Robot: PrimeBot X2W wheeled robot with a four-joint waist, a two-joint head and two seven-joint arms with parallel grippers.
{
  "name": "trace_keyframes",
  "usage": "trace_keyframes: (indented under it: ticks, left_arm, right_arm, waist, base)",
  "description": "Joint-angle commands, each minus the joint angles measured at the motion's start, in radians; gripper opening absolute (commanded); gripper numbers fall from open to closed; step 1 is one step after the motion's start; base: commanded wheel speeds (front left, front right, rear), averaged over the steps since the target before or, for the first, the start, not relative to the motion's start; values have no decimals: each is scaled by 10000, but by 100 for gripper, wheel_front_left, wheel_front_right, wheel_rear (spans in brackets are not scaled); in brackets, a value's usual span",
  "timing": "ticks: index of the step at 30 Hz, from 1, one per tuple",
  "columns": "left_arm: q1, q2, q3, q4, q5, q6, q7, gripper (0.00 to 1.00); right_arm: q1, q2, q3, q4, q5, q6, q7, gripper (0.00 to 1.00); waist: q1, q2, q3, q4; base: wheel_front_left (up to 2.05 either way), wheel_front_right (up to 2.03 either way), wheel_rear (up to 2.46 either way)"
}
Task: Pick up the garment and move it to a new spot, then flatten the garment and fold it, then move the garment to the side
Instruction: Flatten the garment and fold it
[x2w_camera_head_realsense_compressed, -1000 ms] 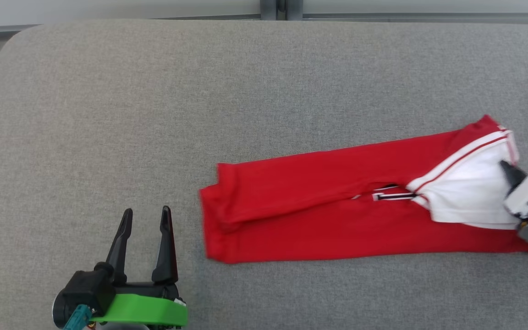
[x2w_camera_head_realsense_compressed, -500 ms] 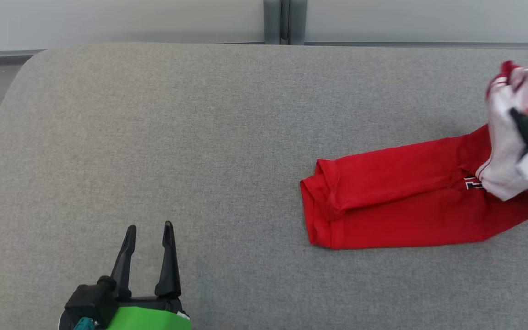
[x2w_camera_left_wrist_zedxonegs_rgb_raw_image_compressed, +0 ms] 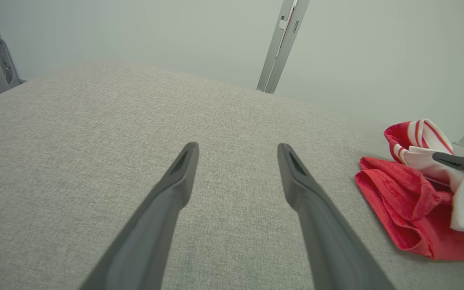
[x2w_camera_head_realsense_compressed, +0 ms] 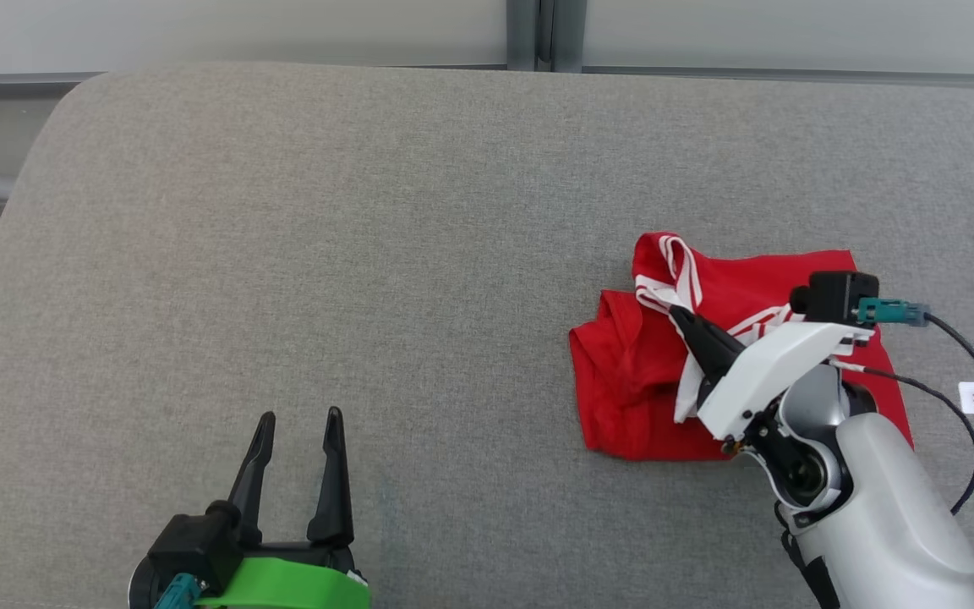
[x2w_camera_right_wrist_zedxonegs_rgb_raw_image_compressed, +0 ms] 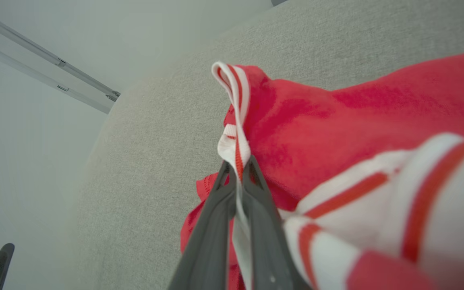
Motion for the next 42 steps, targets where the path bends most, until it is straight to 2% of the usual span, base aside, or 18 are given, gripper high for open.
trace_keyframes:
  ticks: [1,17,18,21,22,28,32,34,36,38,39,40,42]
  left_arm:
    - [12,18,46,22,55,73,-27,100]
    - [205,17,110,331,225,-61,-28,100]
    - [198,17,102,357,248,-77,-28,100]
    - [164,17,78,436,264,-105,-28,100]
    - [159,17,61,450,260,-116,-28,100]
    - [164,19,57,559,253,-150,-28,100]
    - [309,19,217,581,287,-106,-28,100]
    - [381,19,290,552,298,-105,-28,100]
    - [479,19,425,446,322,-91,-28,100]
    - [561,19,550,351,348,-92,-28,100]
    - [586,19,605,282,371,-106,-28,100]
    - [652,17,695,178,411,-127,-28,100]
    - [736,19,771,156,402,-142,-28,100]
  right_arm:
    - [-43,41,109,115,15,1,-144,0]
    - [-708,57,2219,1437,2213,1,-1778,0]
    - [-802,60,2411,1450,2506,1,-1982,28]
    - [-1052,64,3072,1430,3441,1,-2695,89]
    - [-1106,65,3243,1387,3742,1,-2987,100]
    - [-1130,51,4270,1581,4616,1,-4067,100]
    - [-804,-105,4240,1576,3799,1,-4793,100]
    - [-593,-423,4020,1429,3239,1,-5309,100]
    - [-232,-920,3716,1279,2138,0,-5729,100]
    - [194,-1356,3033,1145,973,1,-5860,100]
    - [391,-1580,2348,784,112,0,-5880,100]
    - [1119,-1585,1140,168,-1111,0,-5864,100]
    - [1823,-1622,202,-448,-2293,1,-5863,100]
  waist:
    - [0,0,-58,49]
    - [0,0,-207,-355]
    - [0,0,-198,-396]
    - [0,0,-194,-503]
    - [0,0,-191,-530]
    - [0,0,-240,-658]
    - [0,0,-320,-770]
    - [0,0,-400,-823]
    - [0,0,-553,-914]
    - [0,0,-711,-995]
    - [0,0,-778,-1030]
    - [0,0,-910,-1082]
    - [0,0,-1048,-1110]
  base:
    - [0,0,0]
    - [0,0,0]
    - [0,0,0]
    - [0,0,0]
    - [0,0,0]
    - [0,0,0]
    - [0,0,0]
    - [0,0,0]
    - [0,0,0]
    - [0,0,0]
    - [0,0,0]
    - [0,0,0]
    - [0,0,0]
